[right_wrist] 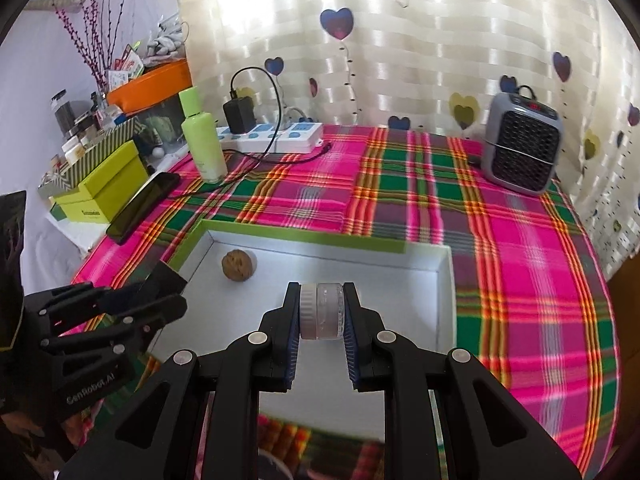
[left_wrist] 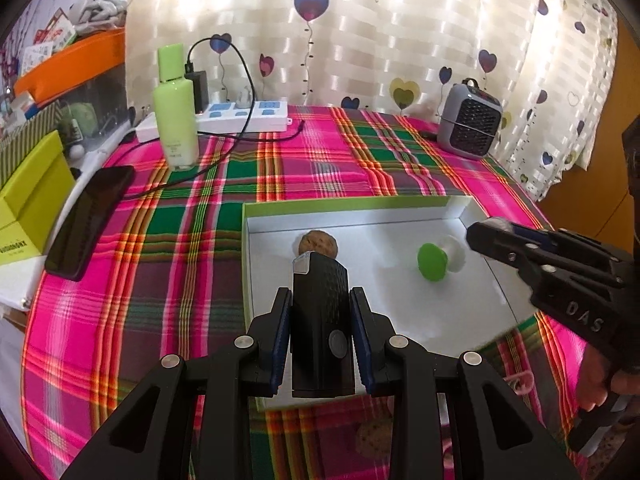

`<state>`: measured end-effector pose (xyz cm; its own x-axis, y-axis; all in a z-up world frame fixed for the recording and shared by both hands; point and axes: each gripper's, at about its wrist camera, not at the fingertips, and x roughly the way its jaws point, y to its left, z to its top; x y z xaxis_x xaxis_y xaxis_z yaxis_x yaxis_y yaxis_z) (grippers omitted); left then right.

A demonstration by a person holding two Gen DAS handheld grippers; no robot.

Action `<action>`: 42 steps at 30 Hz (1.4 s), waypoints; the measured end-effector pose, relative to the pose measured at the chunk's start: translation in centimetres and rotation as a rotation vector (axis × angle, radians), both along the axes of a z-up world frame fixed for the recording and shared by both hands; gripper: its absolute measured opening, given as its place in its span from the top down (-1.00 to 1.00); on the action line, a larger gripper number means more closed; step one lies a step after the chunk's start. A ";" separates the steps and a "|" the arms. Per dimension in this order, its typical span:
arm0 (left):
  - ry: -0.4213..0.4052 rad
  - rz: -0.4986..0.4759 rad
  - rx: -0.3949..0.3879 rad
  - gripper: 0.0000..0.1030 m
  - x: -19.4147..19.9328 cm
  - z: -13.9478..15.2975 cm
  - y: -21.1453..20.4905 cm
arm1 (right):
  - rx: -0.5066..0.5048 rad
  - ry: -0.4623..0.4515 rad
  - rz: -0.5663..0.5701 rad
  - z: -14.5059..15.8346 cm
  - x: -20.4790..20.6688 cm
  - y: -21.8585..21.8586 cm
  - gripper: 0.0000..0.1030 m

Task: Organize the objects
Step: 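Carry the white roll and black case over the tray with both tools, then open both tools to drop the white roll and black case into the tray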

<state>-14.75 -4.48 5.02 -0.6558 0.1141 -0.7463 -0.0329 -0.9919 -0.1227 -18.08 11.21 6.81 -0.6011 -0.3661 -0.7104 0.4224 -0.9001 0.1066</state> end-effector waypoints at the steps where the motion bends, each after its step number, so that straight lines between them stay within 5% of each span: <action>1: -0.002 0.002 -0.002 0.48 -0.3 -0.1 0.0 | 0.007 -0.005 0.004 -0.2 -0.3 -0.3 0.61; 12: -0.037 0.016 -0.004 0.48 -2.4 -1.5 -0.2 | 0.057 -0.075 0.047 -2.4 -4.3 -3.3 0.61; 42: -0.067 0.004 -0.019 0.48 -3.9 -3.0 0.4 | 0.133 -0.132 0.081 -5.0 -6.7 -5.9 0.60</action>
